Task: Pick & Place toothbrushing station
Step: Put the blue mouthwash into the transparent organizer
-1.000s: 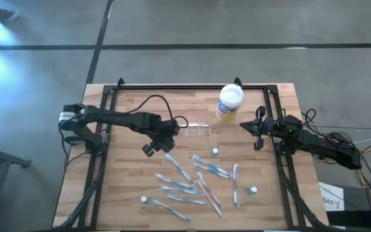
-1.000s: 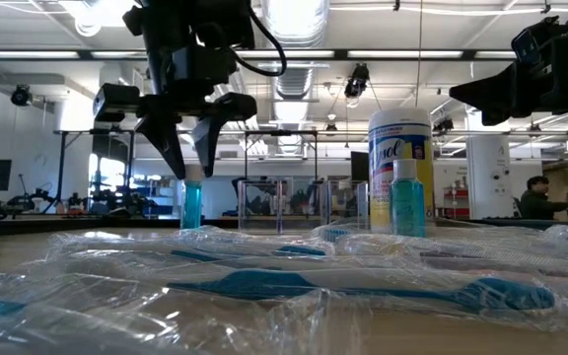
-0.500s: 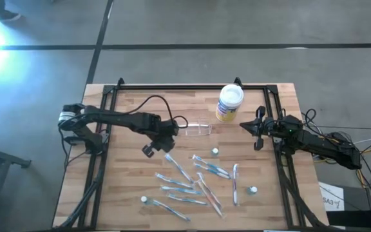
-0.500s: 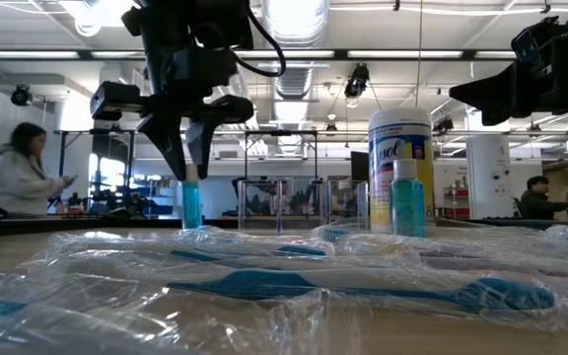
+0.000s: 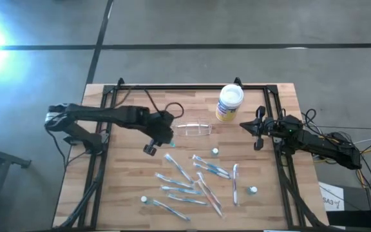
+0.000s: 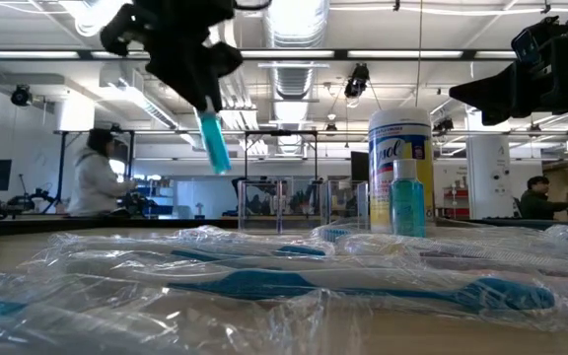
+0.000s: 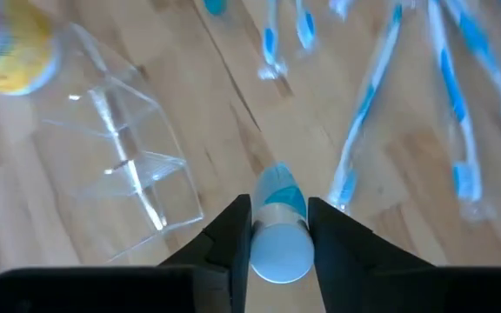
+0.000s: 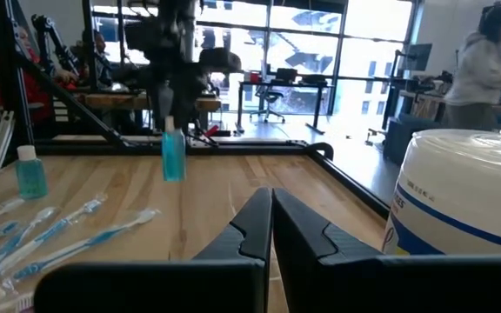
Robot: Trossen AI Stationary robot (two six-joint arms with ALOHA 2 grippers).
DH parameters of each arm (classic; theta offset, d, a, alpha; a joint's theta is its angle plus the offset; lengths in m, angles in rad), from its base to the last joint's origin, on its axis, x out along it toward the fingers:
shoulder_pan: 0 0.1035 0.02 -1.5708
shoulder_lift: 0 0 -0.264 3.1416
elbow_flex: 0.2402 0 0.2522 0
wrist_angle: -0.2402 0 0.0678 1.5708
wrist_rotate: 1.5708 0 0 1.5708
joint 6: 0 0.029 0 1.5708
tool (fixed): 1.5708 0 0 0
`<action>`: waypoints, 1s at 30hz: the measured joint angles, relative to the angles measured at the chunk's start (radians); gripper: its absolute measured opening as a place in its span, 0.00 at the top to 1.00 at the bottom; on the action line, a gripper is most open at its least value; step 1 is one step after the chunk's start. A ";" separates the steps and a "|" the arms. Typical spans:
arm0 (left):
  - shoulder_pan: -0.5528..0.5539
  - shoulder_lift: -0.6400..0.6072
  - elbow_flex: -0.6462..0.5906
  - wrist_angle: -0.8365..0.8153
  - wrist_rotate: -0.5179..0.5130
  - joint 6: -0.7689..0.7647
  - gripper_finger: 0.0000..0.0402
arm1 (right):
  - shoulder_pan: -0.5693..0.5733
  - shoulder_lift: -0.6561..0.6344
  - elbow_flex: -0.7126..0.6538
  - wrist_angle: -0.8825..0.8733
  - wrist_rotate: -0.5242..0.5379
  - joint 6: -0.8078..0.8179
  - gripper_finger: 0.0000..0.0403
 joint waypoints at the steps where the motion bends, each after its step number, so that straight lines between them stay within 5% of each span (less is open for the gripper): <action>1: 0.000 -0.021 -0.005 -0.004 0.001 -0.024 0.75 | 0.000 0.000 0.000 0.000 0.000 0.000 0.98; 12: 0.001 -0.198 -0.035 0.014 0.000 -0.361 0.76 | 0.000 0.000 0.000 0.002 0.008 0.003 0.98; 20: 0.001 -0.275 -0.051 0.042 -0.043 -0.460 0.75 | 0.001 -0.001 0.000 0.003 0.008 0.003 0.98; 30: 0.022 -0.531 -0.323 0.265 -0.105 -0.620 0.76 | 0.001 -0.001 0.000 0.003 0.011 0.003 0.98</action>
